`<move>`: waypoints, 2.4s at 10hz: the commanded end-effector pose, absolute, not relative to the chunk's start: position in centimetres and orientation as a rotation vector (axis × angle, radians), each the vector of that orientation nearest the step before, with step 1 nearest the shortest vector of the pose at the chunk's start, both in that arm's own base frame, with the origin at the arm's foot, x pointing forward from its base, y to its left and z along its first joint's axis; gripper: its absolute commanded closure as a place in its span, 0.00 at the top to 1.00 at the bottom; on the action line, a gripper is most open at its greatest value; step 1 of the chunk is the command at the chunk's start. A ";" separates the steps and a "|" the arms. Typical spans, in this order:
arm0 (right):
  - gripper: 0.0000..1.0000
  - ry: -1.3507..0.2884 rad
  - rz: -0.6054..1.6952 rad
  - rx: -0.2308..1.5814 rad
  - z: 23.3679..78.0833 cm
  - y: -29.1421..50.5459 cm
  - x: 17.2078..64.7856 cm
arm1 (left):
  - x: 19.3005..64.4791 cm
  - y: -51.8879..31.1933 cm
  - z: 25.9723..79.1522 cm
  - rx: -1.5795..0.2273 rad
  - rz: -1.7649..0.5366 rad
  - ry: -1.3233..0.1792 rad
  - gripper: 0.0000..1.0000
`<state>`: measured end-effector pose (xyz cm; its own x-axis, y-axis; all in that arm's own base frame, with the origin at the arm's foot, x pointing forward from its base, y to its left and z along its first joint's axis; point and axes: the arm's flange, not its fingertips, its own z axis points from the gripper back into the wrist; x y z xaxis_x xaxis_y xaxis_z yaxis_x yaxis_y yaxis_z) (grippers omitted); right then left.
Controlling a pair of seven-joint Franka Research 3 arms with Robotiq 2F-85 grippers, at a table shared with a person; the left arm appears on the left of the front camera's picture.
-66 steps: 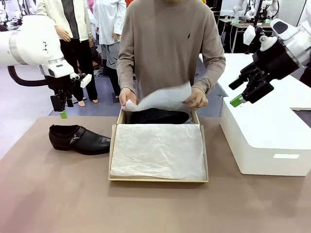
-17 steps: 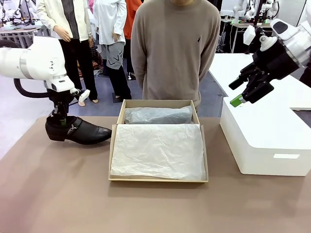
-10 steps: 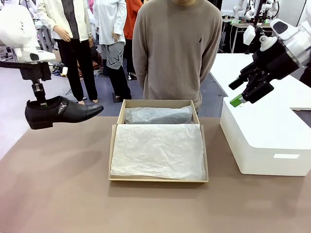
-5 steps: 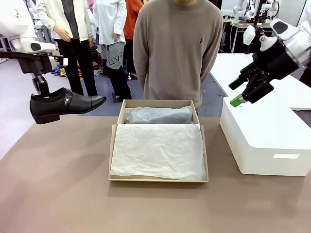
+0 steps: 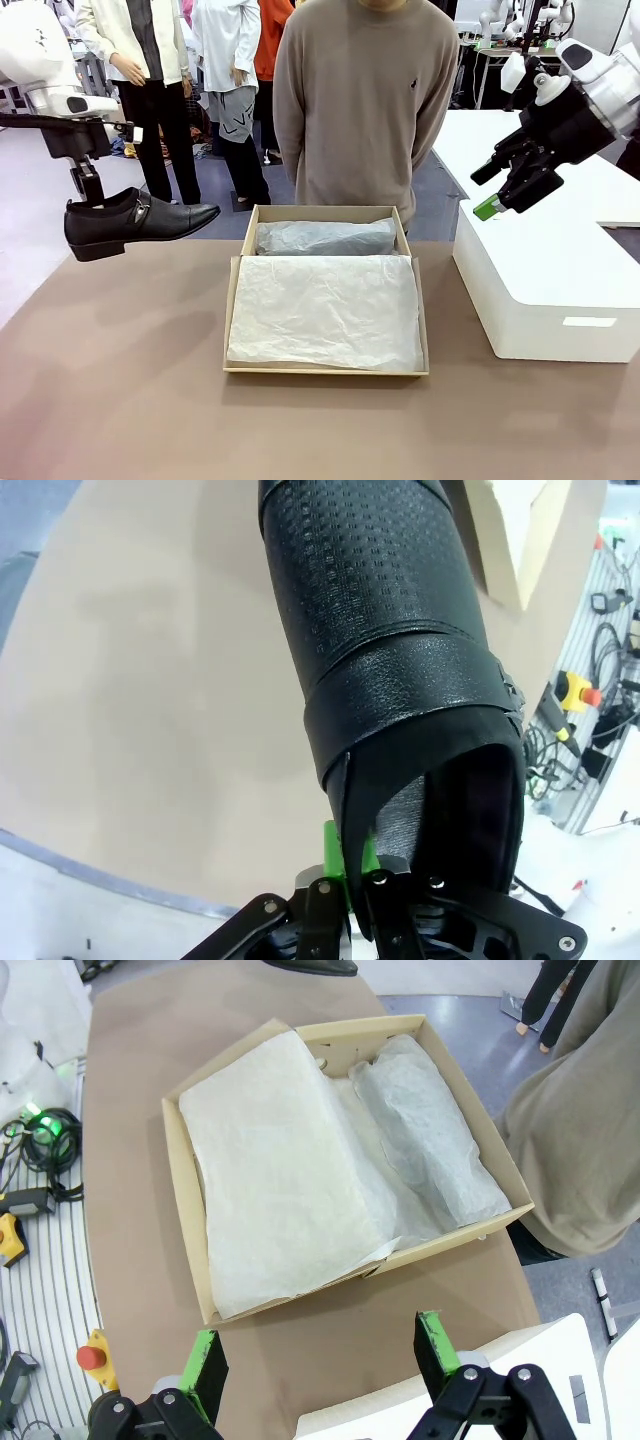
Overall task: Pack the shoes into the box.
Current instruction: Place the other shoe of the Shoes into the Shoes Box.
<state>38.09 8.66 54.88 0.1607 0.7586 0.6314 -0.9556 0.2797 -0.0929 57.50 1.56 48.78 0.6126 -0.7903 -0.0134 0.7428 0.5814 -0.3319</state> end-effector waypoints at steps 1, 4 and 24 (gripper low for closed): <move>1.00 -0.672 1.284 0.387 54.9 8.6 38.3 | 56.4 -0.1 50.0 -0.286 -0.694 0.127 0.00; 1.00 -0.672 1.284 0.387 54.9 8.6 38.3 | 54.8 -3.1 52.5 -0.330 -0.400 0.124 0.00; 1.00 -0.672 1.284 0.387 54.9 8.6 38.3 | 52.3 -17.4 56.4 -0.052 0.382 0.066 0.00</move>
